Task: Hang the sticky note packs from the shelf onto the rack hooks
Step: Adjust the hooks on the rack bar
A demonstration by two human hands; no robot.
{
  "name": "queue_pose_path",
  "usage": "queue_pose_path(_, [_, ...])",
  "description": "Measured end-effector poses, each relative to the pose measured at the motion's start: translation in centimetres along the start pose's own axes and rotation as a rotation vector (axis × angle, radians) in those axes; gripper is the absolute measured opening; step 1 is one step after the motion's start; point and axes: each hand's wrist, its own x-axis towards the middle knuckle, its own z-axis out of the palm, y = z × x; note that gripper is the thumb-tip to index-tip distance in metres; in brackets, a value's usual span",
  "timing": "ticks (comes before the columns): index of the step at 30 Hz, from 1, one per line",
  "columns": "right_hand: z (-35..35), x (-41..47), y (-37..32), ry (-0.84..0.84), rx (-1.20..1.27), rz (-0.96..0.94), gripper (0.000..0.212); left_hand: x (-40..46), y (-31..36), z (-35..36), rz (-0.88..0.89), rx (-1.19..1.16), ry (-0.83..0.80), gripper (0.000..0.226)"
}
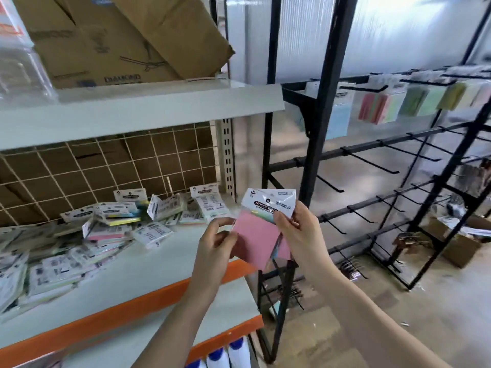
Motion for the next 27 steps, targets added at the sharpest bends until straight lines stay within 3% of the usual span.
queue_pose_path(2, [-2.8,0.0,-0.7,0.012,-0.02,-0.025,0.013,-0.3,1.5,2.6,0.042,-0.008,-0.035,0.004])
queue_pose_path(6, [-7.4,0.2,-2.3,0.053,-0.061,-0.059,0.016,-0.6,4.9,7.9,0.159,0.067,-0.075,0.049])
queue_pose_path(12, [-13.3,1.7,-3.8,0.143,-0.136,-0.095,0.023,1.0,8.2,14.1,0.267,0.218,-0.045,0.053])
queue_pose_path(19, [-18.7,4.4,-3.7,0.236,-0.14,-0.117,0.016,3.5,9.5,20.0,0.389,0.141,-0.141,0.026])
queue_pose_path(23, [-21.4,7.1,-2.9,0.265,-0.125,-0.125,0.004,5.9,9.4,23.8,0.356,0.028,-0.147,0.028])
queue_pose_path(27, [-24.3,10.9,-2.2,0.318,-0.178,-0.165,0.014,9.6,9.3,26.8,0.27,-0.059,-0.095,0.016])
